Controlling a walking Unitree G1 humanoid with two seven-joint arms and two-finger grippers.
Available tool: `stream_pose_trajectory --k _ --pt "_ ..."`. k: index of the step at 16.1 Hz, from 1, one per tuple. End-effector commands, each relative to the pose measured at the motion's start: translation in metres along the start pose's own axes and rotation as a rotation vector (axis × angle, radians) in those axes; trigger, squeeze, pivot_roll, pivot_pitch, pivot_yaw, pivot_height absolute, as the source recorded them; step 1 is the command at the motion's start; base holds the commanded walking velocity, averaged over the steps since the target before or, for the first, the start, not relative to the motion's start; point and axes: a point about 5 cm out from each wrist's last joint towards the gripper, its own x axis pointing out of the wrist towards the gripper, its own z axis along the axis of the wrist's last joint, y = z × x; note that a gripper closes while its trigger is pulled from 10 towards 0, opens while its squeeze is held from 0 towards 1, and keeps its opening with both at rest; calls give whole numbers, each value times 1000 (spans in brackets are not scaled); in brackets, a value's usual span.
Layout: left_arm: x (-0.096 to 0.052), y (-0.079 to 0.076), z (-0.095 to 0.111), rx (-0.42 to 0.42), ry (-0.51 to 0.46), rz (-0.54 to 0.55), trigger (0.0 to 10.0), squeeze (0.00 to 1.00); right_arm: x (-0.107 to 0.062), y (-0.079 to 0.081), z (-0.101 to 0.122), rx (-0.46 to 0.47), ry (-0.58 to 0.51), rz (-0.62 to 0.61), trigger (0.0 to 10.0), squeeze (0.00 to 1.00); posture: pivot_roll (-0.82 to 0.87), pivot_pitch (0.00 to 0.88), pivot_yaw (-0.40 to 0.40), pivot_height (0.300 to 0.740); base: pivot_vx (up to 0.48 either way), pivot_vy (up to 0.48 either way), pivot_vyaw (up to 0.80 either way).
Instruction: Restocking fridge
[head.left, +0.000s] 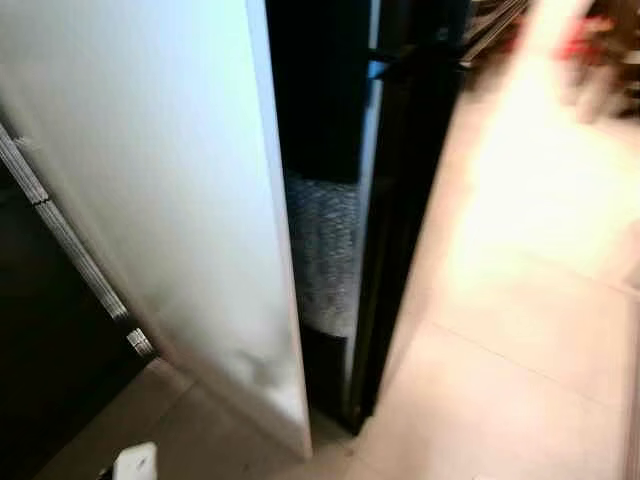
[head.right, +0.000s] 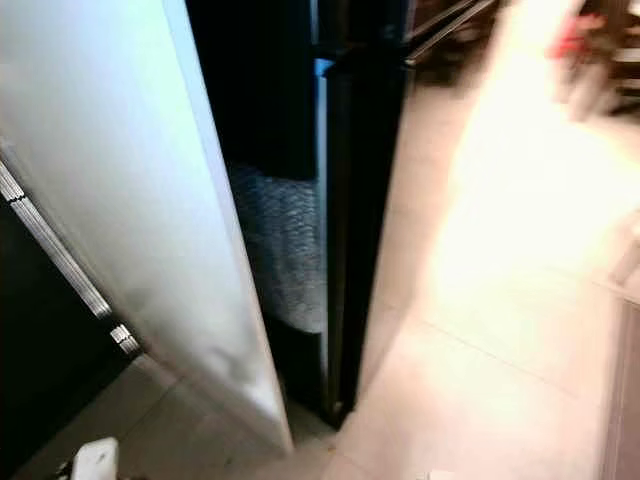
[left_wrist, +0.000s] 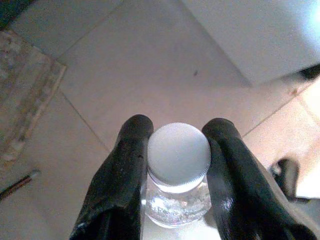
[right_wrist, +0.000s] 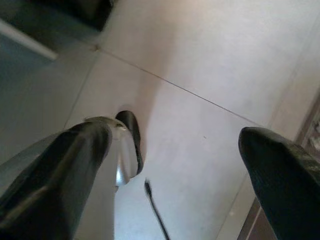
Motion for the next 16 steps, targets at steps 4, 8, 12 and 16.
stream_pose_trajectory --k 4,8,12,16 --pt "2 -2 13 24 -26 -26 10000 0 -3 6 -16 2 37 2 10000 0 -119 0 96 740 0 0 -600" --pt "0 5 6 20 -8 -28 10000 0 -4 5 -14 -110 0 -14 10000 0 -133 0 112 740 0 0 0" --pt "1 2 6 18 -7 -26 10000 0 -5 3 -16 -40 -21 -56 10000 0 -133 0 95 740 0 61 0" --pt "1 -2 4 4 -6 -33 10000 0 -5 -1 -16 12 -21 -80 10000 0 -136 0 73 740 0 252 0"
